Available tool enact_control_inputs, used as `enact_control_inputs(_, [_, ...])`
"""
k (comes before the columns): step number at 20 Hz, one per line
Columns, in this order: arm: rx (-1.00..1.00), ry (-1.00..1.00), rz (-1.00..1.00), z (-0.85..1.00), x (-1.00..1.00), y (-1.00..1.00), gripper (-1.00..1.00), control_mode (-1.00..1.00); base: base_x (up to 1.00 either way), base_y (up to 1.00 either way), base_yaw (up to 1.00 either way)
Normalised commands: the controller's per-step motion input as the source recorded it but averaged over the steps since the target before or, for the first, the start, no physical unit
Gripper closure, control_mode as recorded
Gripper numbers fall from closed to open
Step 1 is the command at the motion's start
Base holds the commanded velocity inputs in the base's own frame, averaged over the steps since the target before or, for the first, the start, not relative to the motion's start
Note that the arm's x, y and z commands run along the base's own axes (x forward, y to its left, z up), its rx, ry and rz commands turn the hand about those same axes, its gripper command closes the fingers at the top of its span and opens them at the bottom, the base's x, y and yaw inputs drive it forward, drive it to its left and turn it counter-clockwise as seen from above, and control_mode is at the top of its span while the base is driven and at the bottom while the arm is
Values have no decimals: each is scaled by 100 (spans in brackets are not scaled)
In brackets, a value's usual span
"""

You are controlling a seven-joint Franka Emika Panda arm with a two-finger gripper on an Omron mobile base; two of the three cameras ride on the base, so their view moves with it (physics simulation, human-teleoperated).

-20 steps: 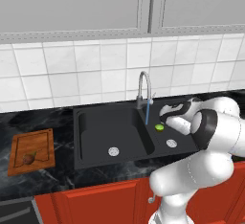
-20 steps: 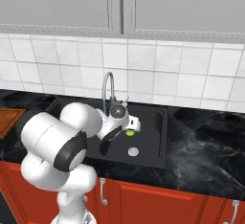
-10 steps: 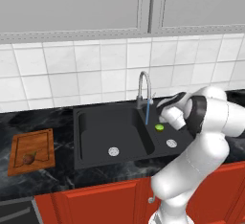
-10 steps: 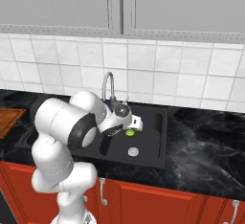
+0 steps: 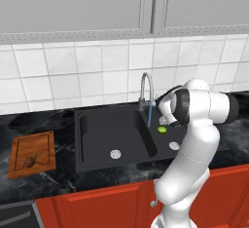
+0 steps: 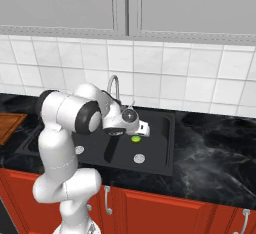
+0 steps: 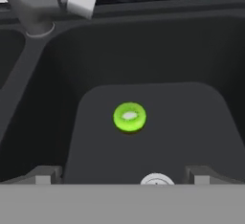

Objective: Pick the kiwi, pear from the sink and place them on the cutting board to airdry. Then turn off the sink faucet.

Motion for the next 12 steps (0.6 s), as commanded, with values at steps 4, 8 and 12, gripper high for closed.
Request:
enact_control_inputs(4, [1, 0, 0, -27, 27, -4, -100, -100, 0, 0, 0])
enact_control_inputs(8, [0, 0, 0, -24, 24, -6, -100, -100, 0, 0, 0])
enact_control_inputs(12, [1, 0, 0, -25, 23, -10, -100, -100, 0, 0, 0])
